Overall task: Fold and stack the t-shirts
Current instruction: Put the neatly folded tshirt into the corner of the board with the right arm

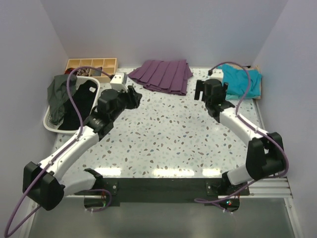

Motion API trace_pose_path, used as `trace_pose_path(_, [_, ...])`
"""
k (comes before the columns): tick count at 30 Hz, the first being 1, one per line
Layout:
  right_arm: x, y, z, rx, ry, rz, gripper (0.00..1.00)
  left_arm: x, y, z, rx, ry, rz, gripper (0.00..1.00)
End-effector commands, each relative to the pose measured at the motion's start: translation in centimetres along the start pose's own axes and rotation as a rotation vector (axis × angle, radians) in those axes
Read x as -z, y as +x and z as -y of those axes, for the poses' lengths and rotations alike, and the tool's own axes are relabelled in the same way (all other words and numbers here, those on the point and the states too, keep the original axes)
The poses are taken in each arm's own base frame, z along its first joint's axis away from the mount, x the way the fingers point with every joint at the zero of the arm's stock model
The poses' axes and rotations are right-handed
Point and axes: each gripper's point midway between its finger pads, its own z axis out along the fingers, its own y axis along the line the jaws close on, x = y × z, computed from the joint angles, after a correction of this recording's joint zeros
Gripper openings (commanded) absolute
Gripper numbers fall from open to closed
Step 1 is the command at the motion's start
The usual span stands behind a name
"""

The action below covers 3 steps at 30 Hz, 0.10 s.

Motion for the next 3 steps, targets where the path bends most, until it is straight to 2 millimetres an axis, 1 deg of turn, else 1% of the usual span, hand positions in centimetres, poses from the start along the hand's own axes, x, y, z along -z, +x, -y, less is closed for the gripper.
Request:
trace_pose_path(1, [5.0, -0.7, -4.0, 0.027, -0.193, 0.056, 0.99, 1.9, -2.4, 0.0, 0.020, -0.001, 0.092, 0.52])
trace_pose_path(2, [6.4, -1.1, -4.3, 0.026, -0.248, 0.074, 0.99, 2.1, -2.6, 0.1, 0.015, 0.004, 0.097, 0.52])
trace_pose_path(3, [7.3, -1.0, -5.3, 0.040, -0.310, 0.077, 0.99, 2.7, -3.1, 0.4, 0.004, 0.009, 0.110, 0.52])
